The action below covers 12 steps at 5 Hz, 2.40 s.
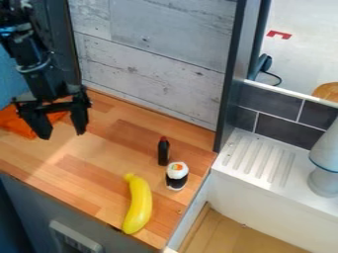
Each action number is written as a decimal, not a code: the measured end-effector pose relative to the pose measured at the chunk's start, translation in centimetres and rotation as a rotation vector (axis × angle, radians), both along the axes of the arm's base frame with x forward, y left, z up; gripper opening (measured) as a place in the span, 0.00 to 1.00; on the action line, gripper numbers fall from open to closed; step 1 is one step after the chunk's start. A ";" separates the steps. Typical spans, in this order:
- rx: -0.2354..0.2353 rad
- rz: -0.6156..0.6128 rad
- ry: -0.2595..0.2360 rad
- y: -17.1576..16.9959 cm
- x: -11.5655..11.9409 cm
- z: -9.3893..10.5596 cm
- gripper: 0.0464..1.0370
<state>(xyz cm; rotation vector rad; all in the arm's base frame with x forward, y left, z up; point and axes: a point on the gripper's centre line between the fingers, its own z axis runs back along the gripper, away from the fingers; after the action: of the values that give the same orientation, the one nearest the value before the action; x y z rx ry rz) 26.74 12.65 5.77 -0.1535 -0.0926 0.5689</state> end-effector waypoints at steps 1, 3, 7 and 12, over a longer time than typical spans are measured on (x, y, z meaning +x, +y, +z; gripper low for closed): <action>0.036 -0.128 0.042 -3.9 -0.7 -1.3 0.96; 0.155 -0.253 0.024 -9.2 -0.8 -4.0 0.96; 0.142 -0.319 -0.029 -13.3 -1.4 -5.3 0.96; 0.096 -0.282 -0.066 -12.8 -1.5 -5.0 0.55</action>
<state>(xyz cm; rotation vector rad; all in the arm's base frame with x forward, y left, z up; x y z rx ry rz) 25.21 -0.15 0.74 -0.0896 -0.1594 0.2775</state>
